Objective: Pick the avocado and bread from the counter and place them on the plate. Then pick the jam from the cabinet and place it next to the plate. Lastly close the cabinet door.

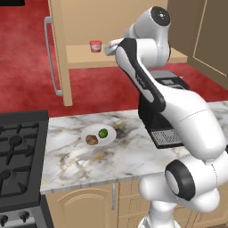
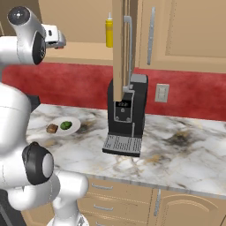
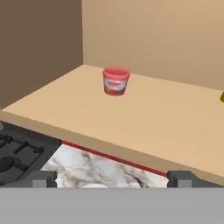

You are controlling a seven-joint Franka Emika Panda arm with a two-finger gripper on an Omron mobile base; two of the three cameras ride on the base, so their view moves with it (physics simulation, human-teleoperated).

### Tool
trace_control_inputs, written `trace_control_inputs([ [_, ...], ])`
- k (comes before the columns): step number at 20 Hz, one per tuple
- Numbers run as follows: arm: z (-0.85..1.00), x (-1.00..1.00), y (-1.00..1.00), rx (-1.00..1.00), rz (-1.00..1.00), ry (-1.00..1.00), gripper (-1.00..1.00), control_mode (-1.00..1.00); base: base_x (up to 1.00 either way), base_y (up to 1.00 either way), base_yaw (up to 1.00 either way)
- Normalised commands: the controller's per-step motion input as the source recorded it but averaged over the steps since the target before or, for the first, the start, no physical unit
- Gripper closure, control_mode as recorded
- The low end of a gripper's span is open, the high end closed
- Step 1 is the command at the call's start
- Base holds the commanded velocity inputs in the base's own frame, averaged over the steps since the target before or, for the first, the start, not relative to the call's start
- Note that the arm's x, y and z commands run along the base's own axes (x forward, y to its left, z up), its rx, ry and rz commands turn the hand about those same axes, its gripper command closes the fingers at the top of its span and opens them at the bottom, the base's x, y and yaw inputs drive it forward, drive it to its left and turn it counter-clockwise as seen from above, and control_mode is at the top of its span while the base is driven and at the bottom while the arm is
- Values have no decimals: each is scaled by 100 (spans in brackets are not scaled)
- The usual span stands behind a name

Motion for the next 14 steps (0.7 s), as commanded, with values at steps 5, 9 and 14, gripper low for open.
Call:
trace_control_inputs([
  [5,-9,42,23,0,-5,3,-100,-100,0,0,0],
  [9,-11,49,29,0,-1,0,-100,-100,0,0,0],
  [14,-11,48,6,0,0,0,-100,-100,0,0,0],
])
